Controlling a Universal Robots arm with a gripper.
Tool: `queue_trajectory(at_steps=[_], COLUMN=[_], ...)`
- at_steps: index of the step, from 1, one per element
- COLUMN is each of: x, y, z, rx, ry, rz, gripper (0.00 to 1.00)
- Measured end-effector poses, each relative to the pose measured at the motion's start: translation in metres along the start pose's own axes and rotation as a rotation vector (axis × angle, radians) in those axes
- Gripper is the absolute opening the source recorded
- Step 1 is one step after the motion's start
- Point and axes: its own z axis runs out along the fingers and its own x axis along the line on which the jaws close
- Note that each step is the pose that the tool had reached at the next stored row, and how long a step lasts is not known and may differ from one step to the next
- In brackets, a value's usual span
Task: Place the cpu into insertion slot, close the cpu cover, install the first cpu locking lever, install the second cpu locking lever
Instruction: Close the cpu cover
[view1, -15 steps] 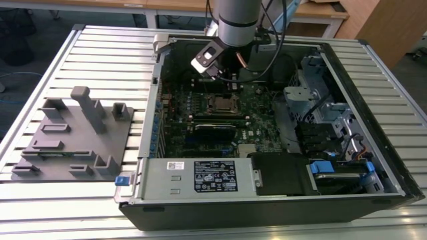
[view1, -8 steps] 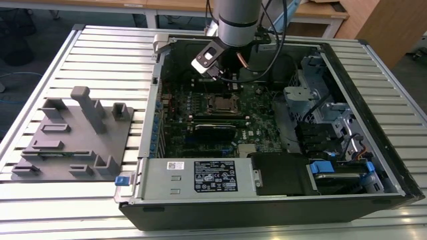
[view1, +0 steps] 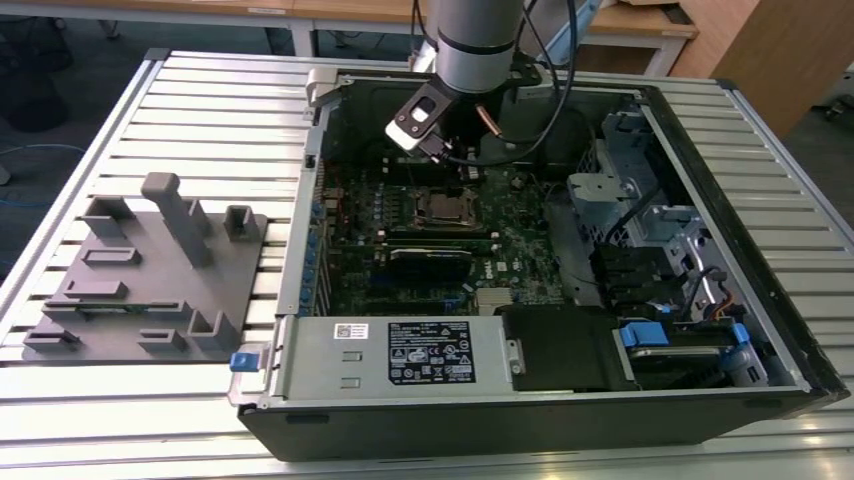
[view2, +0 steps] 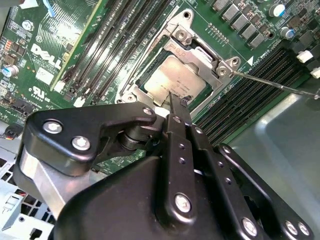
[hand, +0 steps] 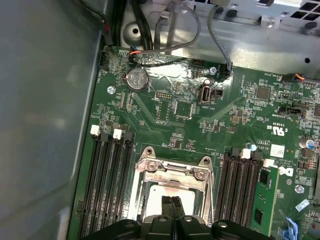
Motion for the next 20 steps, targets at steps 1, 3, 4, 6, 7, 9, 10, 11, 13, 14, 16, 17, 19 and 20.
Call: queue_trajectory(at_steps=[1,3,4,6,7,9,10,11,13,14,16,17,19,20], x=[0.0,0.0,0.0,0.0,0.0,0.0,0.0,0.0,0.0,0.0,0.0,0.0,0.0,0.0], y=[0.0,0.0,0.0,0.0,0.0,0.0,0.0,0.0,0.0,0.0,0.0,0.0,0.0,0.0], z=[0.0,0.0,0.0,0.0,0.0,0.0,0.0,0.0,0.0,0.0,0.0,0.0,0.0,0.0], rx=[0.0,0.0,0.0,0.0,0.0001,0.0003,0.0005,0.0006,0.0006,0.0007,0.0007,0.0007,0.0007,0.0008], ry=[0.0,0.0,0.0001,0.0012,0.0016,0.0025,0.0029,0.0033,0.0035,0.0035,0.0035,0.0035,0.0037,0.0039], rz=[0.0,-0.001,-0.003,-0.016,-0.027,-0.057,-0.071,-0.086,-0.093,-0.093,-0.094,-0.094,-0.097,-0.105], gripper=[0.1,0.1,0.1,0.1,0.1,0.1,0.1,0.1,0.1,0.1,0.1,0.1,0.1,0.1])
